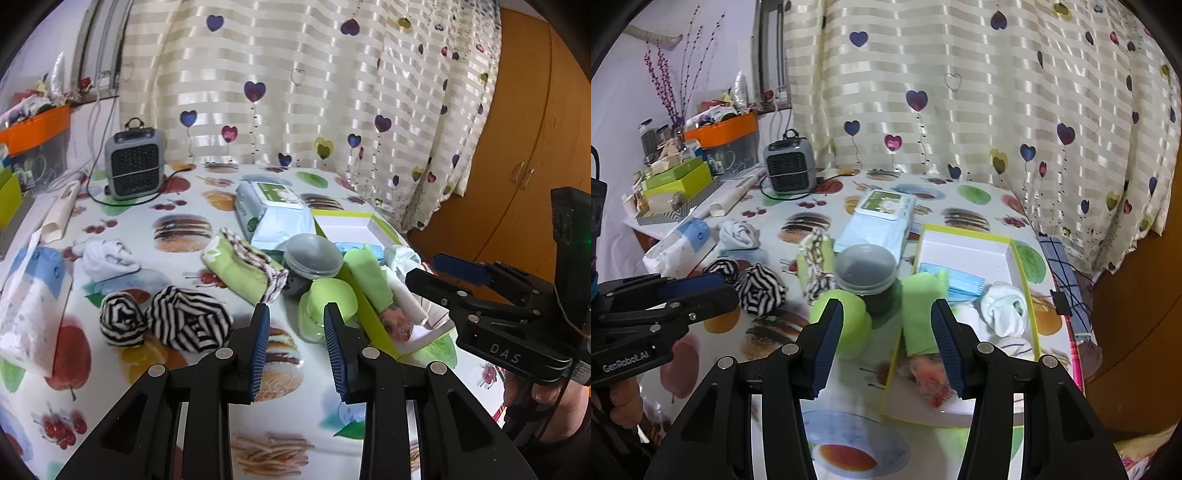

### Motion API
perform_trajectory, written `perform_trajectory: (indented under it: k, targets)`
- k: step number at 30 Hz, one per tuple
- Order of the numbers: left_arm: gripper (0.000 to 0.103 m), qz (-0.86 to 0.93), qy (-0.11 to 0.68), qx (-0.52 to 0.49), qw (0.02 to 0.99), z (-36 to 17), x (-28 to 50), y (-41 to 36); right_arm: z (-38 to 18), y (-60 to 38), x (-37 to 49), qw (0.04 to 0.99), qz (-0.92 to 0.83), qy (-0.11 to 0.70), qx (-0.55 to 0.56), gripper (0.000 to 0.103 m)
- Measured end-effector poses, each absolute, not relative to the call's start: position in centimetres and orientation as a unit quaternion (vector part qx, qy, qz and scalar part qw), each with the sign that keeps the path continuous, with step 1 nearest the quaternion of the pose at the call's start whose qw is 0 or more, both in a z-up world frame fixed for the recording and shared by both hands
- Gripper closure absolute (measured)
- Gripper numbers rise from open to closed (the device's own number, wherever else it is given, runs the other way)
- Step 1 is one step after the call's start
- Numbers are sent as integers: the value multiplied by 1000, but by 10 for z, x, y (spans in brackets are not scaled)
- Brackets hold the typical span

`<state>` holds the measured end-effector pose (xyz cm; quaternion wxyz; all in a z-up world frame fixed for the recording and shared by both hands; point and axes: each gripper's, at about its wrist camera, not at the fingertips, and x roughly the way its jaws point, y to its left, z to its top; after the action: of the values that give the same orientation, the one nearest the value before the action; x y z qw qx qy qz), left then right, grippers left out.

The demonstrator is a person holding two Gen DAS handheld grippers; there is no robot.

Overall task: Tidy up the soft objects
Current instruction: 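Withdraw both grippers from the tray toward the pile, then grasp the green cloth bundle tied with braided rope with the right gripper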

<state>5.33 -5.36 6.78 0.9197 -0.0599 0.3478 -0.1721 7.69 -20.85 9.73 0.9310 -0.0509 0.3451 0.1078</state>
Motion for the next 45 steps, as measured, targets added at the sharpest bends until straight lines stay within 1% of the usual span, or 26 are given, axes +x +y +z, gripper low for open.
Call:
perform_trajectory:
  k: [14,40,45]
  targets:
    - [74,-150,346,-77,923,65,43,-30,103,-184,67,932,137,329,-64,52]
    - [73,-112,360,-94,922,49,51,0,98,-167,71,926,178,328,-60,51]
    - [70,-108,363,-98,920,45,53,5,95,-160,74,922,192,331,-62,51]
